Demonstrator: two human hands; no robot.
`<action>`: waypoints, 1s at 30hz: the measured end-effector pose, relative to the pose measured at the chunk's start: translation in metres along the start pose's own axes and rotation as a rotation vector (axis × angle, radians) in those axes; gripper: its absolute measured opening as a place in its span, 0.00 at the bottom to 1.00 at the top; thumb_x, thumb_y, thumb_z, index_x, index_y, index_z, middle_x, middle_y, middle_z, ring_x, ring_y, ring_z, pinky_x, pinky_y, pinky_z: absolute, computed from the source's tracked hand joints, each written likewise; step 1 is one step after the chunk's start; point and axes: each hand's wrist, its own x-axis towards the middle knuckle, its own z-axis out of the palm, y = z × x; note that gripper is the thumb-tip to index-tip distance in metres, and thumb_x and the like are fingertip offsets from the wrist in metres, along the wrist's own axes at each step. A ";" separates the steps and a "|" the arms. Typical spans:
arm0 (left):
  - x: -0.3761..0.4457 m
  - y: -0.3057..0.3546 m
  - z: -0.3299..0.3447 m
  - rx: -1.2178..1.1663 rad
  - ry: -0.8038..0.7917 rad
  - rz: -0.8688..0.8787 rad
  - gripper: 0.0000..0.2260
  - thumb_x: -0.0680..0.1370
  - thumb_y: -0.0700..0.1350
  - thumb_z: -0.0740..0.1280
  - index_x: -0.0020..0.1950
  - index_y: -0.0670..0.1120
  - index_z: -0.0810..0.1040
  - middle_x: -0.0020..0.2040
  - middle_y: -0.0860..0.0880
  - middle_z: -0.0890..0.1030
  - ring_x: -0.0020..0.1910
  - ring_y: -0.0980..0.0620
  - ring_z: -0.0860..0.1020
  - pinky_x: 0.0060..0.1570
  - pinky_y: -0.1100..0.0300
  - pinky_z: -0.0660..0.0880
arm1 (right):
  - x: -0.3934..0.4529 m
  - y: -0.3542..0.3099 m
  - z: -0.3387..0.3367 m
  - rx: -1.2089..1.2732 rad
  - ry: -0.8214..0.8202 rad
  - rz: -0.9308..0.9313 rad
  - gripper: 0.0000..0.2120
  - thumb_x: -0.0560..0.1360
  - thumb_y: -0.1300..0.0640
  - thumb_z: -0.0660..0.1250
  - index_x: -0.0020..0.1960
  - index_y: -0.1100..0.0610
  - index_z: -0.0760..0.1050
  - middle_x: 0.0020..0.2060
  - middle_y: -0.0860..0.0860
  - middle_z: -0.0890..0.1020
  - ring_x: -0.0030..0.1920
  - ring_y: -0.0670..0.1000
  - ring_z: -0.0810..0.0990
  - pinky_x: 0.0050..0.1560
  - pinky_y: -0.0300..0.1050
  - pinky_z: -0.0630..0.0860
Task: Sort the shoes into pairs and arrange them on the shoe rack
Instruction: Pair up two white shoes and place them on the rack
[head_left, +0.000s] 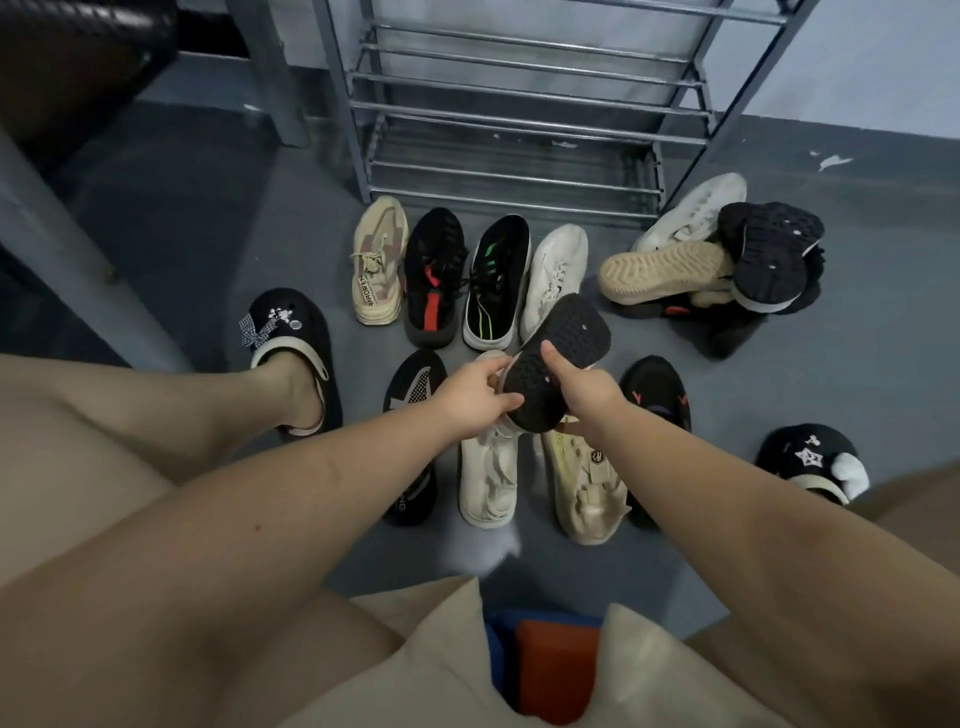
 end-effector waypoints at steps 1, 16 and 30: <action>-0.003 0.001 0.002 0.118 0.009 0.038 0.26 0.77 0.42 0.67 0.73 0.50 0.65 0.62 0.45 0.77 0.60 0.47 0.76 0.57 0.61 0.71 | -0.001 0.001 -0.001 0.053 -0.028 0.040 0.30 0.68 0.36 0.69 0.59 0.56 0.73 0.54 0.52 0.77 0.55 0.55 0.76 0.58 0.58 0.77; 0.014 0.002 0.010 -0.355 0.052 -0.355 0.41 0.68 0.73 0.57 0.73 0.48 0.66 0.74 0.46 0.65 0.68 0.45 0.70 0.67 0.50 0.68 | -0.016 0.016 -0.007 0.515 -0.323 0.166 0.14 0.78 0.49 0.63 0.51 0.61 0.74 0.46 0.57 0.78 0.49 0.58 0.79 0.57 0.60 0.75; 0.021 -0.015 0.019 -0.618 0.090 -0.352 0.16 0.82 0.48 0.58 0.69 0.49 0.68 0.57 0.47 0.77 0.50 0.48 0.76 0.50 0.52 0.75 | -0.011 0.032 -0.017 0.451 -0.413 0.143 0.13 0.81 0.52 0.57 0.55 0.59 0.75 0.47 0.54 0.81 0.47 0.52 0.81 0.46 0.48 0.81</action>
